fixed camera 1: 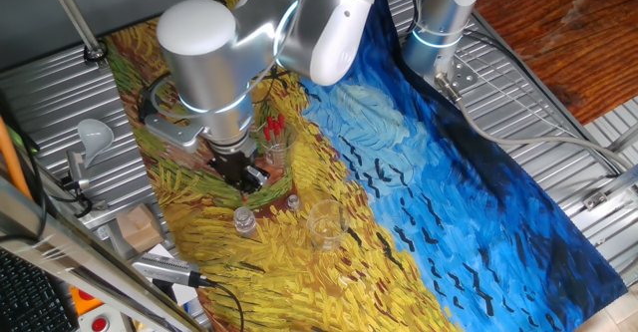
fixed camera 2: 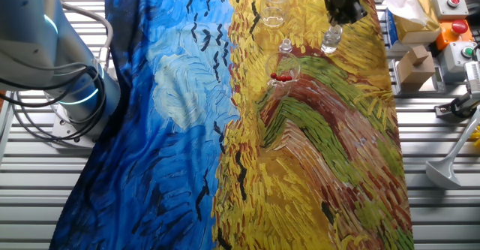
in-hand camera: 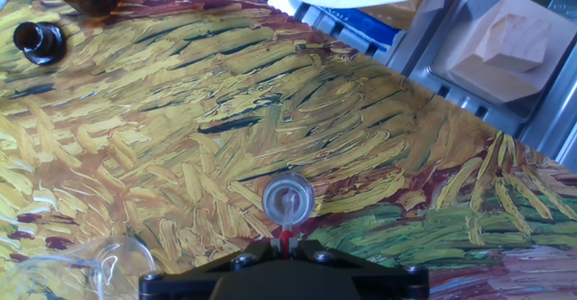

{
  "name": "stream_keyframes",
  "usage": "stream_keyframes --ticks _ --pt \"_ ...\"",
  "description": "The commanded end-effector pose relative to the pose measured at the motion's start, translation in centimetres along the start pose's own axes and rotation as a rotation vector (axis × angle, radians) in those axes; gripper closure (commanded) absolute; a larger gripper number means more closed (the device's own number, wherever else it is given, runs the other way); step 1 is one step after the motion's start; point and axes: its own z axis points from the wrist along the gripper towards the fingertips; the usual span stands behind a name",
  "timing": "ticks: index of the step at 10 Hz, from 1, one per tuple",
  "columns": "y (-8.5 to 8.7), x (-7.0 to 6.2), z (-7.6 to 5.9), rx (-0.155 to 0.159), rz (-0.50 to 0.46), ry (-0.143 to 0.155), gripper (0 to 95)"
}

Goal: Transfer liquid using a dropper

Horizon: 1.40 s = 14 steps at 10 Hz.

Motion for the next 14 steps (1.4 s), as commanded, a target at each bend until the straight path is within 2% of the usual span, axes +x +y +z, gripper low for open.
stream_keyframes --ticks 1,2,3,4,12,14 --pt "-0.01 -0.01 0.03 0.000 0.001 -0.001 95.0" --pt "0.00 -0.01 0.04 -0.001 -0.001 -0.002 76.0" --pt "0.00 -0.01 0.05 0.000 -0.002 -0.002 76.0" --pt "0.00 -0.01 0.05 0.000 -0.003 -0.004 57.0" --pt "0.00 0.00 0.11 -0.001 -0.017 -0.011 57.0" --pt "0.00 0.06 0.64 -0.003 -0.017 -0.020 57.0"
